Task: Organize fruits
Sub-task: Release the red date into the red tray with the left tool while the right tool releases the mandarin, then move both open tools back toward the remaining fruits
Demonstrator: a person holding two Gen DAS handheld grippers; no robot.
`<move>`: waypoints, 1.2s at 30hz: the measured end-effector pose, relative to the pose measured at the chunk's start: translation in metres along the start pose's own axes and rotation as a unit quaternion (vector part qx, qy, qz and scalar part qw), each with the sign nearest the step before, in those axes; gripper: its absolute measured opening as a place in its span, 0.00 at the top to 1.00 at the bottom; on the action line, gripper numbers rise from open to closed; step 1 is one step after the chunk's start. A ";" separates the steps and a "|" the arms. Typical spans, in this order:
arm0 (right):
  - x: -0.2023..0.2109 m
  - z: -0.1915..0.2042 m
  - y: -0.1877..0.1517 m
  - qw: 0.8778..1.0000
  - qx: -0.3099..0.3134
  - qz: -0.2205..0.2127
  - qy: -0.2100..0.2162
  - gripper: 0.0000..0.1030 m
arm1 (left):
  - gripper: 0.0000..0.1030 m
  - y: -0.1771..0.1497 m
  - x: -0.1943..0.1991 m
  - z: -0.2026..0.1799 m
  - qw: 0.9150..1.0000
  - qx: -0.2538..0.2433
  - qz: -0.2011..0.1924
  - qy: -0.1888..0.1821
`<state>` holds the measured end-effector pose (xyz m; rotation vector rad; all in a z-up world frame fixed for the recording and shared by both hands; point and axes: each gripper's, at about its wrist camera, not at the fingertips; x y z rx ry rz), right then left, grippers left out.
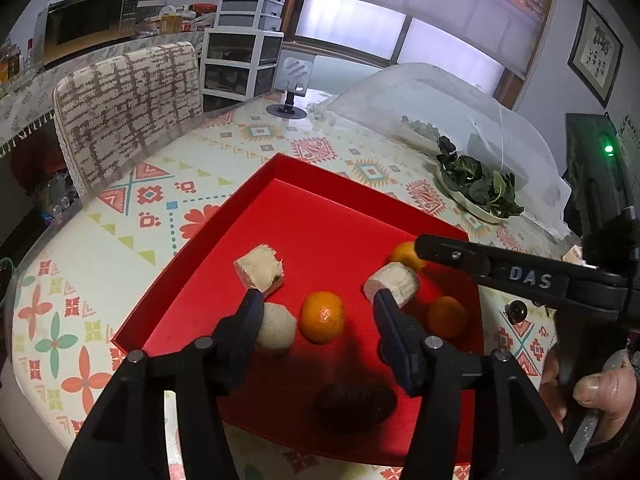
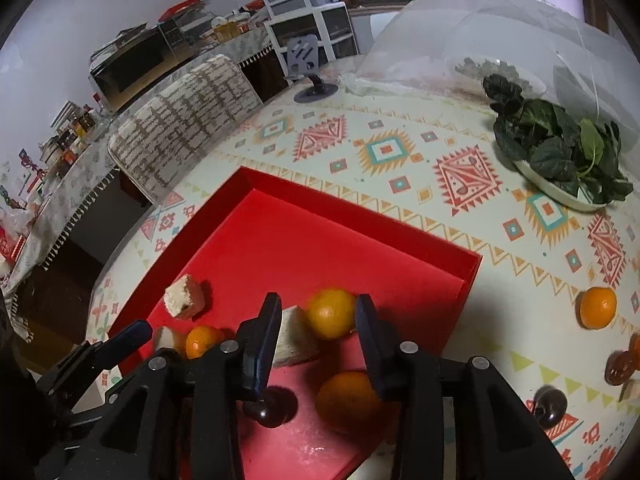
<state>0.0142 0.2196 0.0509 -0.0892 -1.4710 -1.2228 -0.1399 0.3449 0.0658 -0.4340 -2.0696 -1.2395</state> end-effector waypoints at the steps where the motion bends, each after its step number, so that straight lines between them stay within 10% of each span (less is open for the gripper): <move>1: 0.005 0.001 0.000 1.000 0.002 -0.005 0.000 0.60 | 0.44 0.000 0.001 -0.002 1.000 -0.002 -0.002 0.003; 36: 0.160 -0.095 -0.110 0.991 -0.062 -0.096 -0.076 0.52 | 0.28 -0.050 0.054 -0.150 0.983 -0.163 -0.071 0.042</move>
Point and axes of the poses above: each gripper's, at about its wrist camera, not at the fingertips, and x roughly against the way its jaws point, z to its left, y to its top, and after that the axes turned 8 degrees about x, right-handed
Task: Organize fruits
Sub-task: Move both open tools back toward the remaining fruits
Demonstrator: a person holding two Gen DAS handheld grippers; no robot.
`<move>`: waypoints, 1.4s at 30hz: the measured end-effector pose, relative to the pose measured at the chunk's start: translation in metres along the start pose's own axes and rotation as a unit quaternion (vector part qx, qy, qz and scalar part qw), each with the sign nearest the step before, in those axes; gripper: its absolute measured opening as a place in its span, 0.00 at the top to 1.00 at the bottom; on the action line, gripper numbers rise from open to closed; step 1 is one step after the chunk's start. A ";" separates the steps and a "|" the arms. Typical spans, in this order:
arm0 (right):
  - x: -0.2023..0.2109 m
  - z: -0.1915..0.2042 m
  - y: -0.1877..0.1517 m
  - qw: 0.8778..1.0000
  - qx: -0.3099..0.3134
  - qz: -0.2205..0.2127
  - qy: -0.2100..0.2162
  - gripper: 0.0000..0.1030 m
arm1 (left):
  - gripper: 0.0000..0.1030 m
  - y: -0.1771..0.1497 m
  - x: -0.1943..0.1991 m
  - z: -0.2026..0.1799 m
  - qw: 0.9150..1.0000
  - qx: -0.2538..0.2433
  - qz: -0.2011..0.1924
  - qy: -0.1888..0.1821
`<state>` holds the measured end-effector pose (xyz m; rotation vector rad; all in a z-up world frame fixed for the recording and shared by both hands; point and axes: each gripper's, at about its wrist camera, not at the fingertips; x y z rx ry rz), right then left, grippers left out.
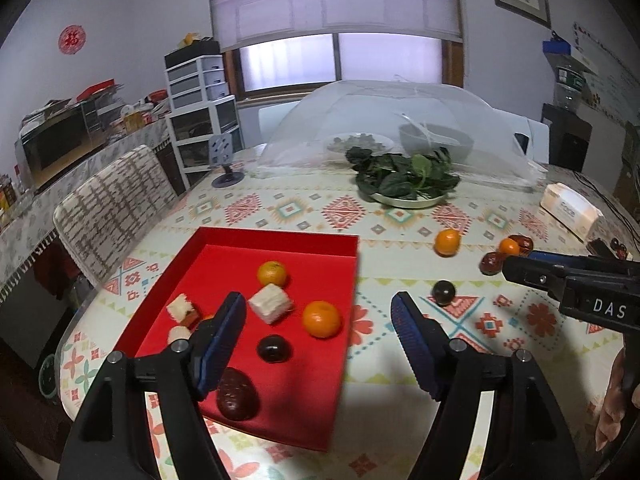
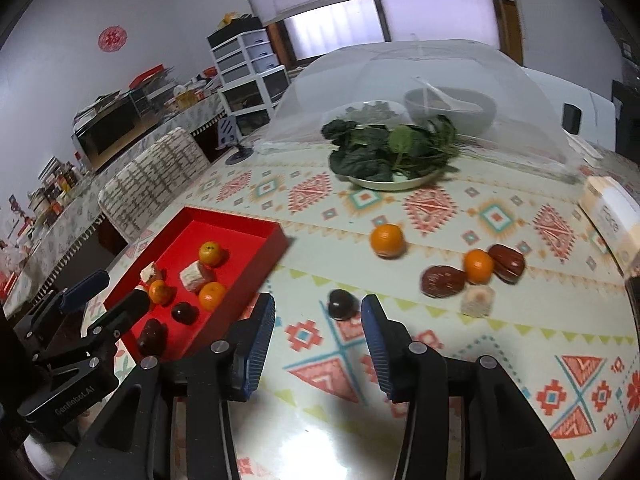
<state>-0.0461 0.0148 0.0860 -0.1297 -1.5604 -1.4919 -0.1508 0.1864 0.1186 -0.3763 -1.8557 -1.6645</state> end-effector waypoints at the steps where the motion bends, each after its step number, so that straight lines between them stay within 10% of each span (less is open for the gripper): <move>1: 0.003 -0.004 -0.002 1.000 -0.003 -0.001 -0.001 0.52 | 0.28 0.000 0.000 -0.003 1.000 -0.002 0.000 -0.001; 42: 0.009 -0.093 -0.034 0.996 -0.078 0.011 -0.038 0.52 | 0.26 -0.007 -0.038 -0.043 0.997 -0.023 0.059 -0.036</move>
Point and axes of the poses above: each gripper's, at about its wrist camera, not at the fingertips, and x roughly against the way its jaws point, z to its left, y to its top, and after that the axes turned 8 degrees about x, right-handed
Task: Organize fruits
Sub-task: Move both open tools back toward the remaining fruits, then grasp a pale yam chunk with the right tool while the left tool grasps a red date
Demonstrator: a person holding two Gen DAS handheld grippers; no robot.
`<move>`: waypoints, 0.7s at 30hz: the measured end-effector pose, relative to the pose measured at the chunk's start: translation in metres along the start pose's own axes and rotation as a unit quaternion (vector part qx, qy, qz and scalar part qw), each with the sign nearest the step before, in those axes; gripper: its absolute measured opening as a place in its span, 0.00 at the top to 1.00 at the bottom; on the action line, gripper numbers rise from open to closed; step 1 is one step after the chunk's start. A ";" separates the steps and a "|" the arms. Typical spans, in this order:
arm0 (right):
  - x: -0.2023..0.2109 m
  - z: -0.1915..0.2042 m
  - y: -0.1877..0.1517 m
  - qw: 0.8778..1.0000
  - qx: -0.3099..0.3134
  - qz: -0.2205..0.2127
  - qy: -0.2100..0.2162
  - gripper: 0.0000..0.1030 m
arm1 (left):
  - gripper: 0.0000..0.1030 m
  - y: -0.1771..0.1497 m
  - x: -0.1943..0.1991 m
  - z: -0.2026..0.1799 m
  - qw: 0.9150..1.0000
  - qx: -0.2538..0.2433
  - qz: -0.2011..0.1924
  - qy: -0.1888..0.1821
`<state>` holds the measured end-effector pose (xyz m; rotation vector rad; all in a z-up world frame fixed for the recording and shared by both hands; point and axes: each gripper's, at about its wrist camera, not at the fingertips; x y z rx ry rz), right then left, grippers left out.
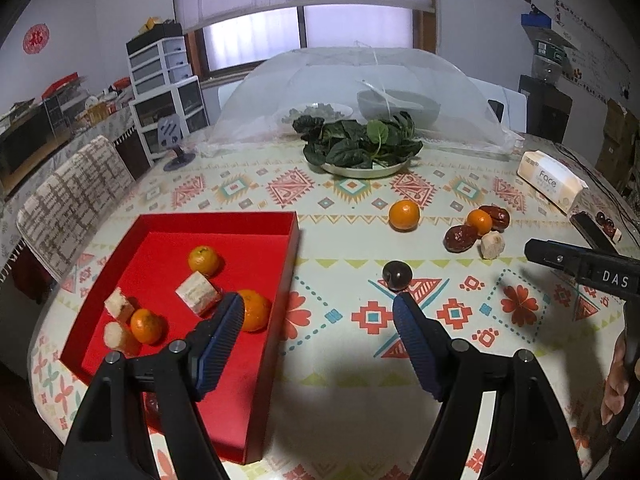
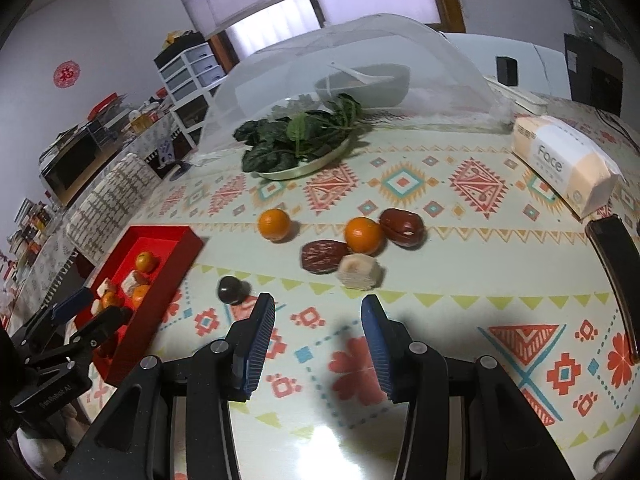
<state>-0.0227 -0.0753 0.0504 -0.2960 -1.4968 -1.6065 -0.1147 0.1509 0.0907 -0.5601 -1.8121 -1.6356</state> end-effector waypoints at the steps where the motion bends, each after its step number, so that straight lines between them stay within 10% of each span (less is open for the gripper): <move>1: -0.001 -0.004 0.000 1.000 -0.002 0.002 -0.003 0.52 | 0.26 0.000 -0.003 0.000 1.000 0.001 0.004 -0.002; 21: -0.073 -0.020 0.020 0.999 0.004 0.050 -0.020 0.52 | 0.26 0.016 -0.056 -0.028 0.997 -0.021 0.051 -0.049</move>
Point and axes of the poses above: each gripper's, at about its wrist camera, not at the fingertips, and x roughly against the way its jaws point, z to its left, y to its top, and after that the axes turned 8 degrees about x, right-handed
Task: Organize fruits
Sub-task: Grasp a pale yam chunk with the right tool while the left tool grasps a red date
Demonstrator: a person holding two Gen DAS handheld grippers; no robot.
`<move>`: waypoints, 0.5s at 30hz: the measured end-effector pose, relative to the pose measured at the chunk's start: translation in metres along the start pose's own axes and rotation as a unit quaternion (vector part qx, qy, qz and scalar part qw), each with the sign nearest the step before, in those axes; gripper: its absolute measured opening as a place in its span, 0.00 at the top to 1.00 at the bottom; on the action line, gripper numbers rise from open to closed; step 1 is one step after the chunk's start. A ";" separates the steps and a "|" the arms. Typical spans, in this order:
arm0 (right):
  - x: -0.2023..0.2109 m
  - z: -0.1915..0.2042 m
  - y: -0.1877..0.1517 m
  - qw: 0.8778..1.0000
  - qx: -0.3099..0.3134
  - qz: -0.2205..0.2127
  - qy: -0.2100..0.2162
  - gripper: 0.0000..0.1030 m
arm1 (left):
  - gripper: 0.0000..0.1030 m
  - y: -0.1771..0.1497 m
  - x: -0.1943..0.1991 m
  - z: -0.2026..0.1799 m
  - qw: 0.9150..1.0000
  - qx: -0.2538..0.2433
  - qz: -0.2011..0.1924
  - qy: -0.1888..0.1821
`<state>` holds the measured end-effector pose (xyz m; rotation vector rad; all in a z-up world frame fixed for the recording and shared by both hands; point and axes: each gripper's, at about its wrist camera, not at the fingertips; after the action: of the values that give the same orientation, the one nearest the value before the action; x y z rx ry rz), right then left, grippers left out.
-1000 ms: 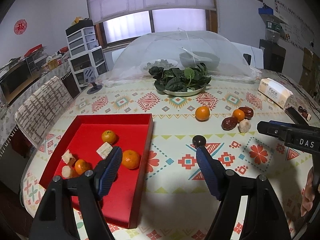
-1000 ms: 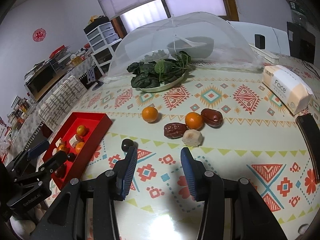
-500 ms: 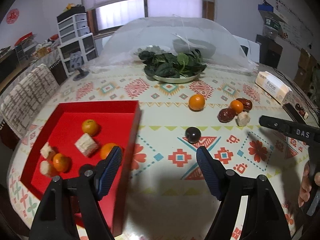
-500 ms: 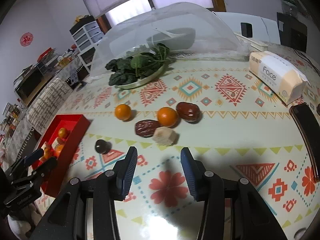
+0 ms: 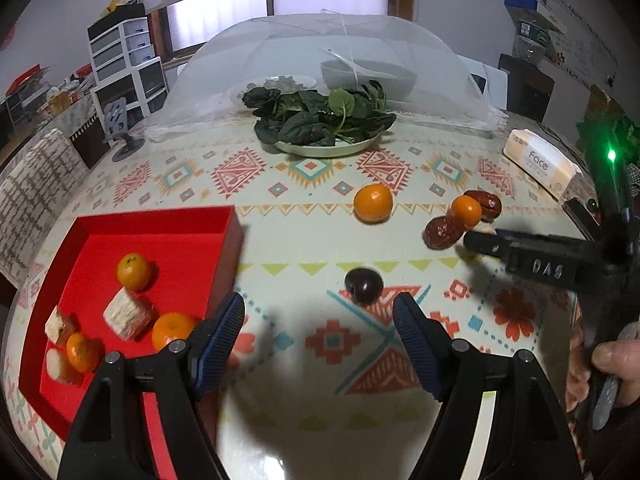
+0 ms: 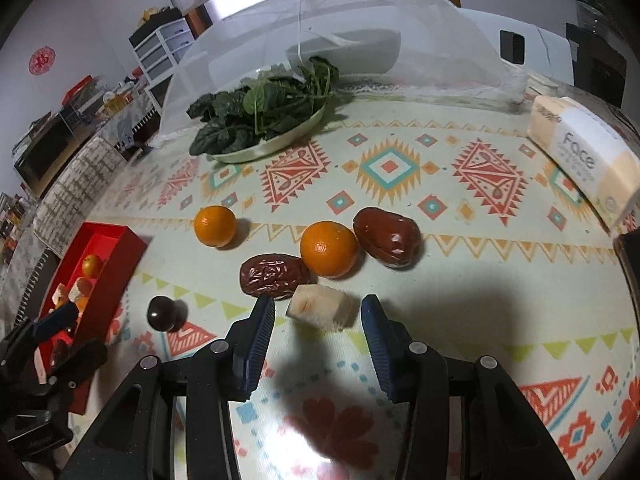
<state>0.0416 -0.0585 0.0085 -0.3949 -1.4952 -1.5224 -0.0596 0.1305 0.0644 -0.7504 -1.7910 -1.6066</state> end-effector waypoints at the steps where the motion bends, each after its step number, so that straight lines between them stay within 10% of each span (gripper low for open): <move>1: -0.002 0.000 0.000 1.000 0.000 0.001 0.001 0.52 | 0.26 0.004 -0.003 -0.003 1.000 -0.004 0.000 -0.004; 15: 0.033 -0.032 -0.015 0.999 -0.031 -0.021 0.017 0.63 | 0.26 0.034 -0.072 -0.098 0.986 -0.142 0.038 -0.081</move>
<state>0.0247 -0.1034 0.0181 -0.3740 -1.4409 -1.6048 0.0199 0.0356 0.0392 -1.0954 -1.6369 -1.8153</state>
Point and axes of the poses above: each gripper's, at about its wrist camera, not at the fingertips, and x roughly against the way its jaws point, z to its left, y to its top, and after that the axes turned 8 degrees about x, right-handed
